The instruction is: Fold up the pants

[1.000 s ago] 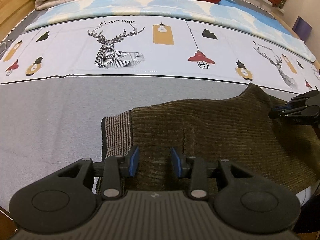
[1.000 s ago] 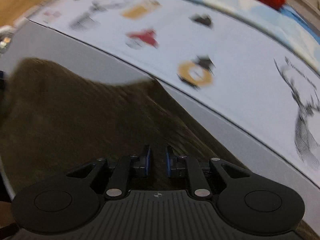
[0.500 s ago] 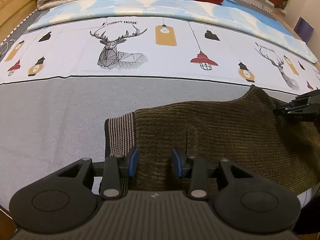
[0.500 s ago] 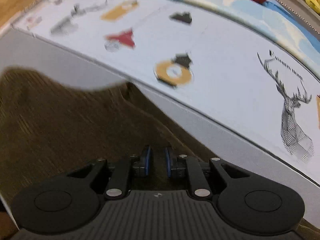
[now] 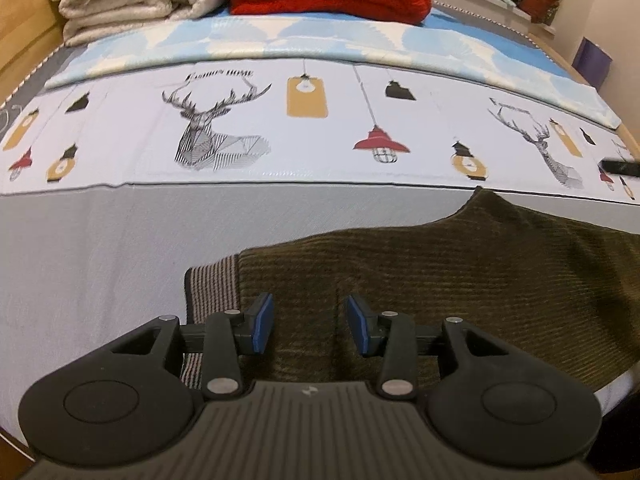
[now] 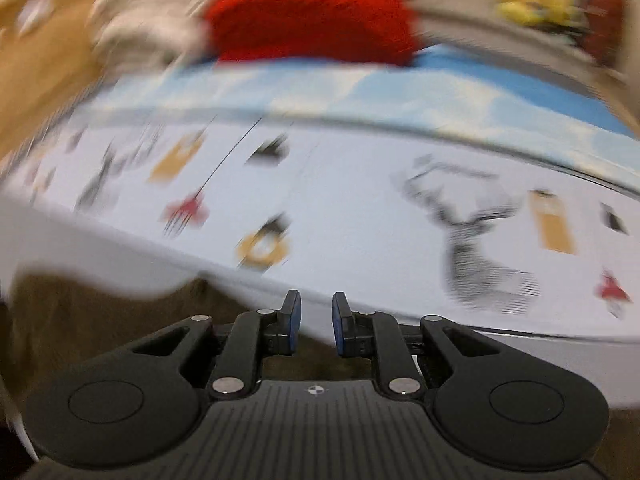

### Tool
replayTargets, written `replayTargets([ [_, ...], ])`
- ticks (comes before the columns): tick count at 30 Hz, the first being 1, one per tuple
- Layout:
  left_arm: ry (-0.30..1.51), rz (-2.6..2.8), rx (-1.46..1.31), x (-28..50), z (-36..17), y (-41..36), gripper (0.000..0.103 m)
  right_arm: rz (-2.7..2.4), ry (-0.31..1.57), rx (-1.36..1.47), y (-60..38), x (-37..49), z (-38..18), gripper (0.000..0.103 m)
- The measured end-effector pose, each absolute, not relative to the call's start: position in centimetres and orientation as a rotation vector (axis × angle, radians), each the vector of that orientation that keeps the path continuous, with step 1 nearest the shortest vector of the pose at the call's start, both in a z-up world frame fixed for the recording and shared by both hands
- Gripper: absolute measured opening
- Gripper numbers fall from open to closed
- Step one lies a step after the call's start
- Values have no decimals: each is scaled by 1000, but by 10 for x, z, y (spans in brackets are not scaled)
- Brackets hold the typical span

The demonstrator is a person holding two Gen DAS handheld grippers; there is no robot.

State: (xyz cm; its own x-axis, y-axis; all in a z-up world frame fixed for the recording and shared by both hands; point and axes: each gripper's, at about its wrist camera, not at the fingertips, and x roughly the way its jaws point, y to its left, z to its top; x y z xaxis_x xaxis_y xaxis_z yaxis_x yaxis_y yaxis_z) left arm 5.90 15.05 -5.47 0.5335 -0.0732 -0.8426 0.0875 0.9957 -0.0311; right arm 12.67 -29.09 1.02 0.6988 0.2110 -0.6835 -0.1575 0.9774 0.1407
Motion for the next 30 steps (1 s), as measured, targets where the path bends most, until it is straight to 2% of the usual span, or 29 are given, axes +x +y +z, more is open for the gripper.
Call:
replayTargets([
  [2, 991, -103, 32, 59, -52, 144, 51, 134, 729, 149, -319, 114, 21, 29],
  [5, 974, -125, 55, 60, -49, 131, 56, 14, 683, 216, -362, 86, 31, 34],
  [9, 967, -157, 78, 62, -49, 113, 58, -207, 630, 254, -422, 44, 26, 34],
  [19, 957, -179, 102, 70, -48, 85, 60, -590, 645, 394, -563, -52, -22, 32],
  [22, 944, -195, 102, 69, -45, 75, 61, -632, 636, 427, -590, -81, -43, 24],
  [30, 954, -203, 169, 64, -52, 52, 61, -619, 620, 580, -628, -120, -71, 26],
])
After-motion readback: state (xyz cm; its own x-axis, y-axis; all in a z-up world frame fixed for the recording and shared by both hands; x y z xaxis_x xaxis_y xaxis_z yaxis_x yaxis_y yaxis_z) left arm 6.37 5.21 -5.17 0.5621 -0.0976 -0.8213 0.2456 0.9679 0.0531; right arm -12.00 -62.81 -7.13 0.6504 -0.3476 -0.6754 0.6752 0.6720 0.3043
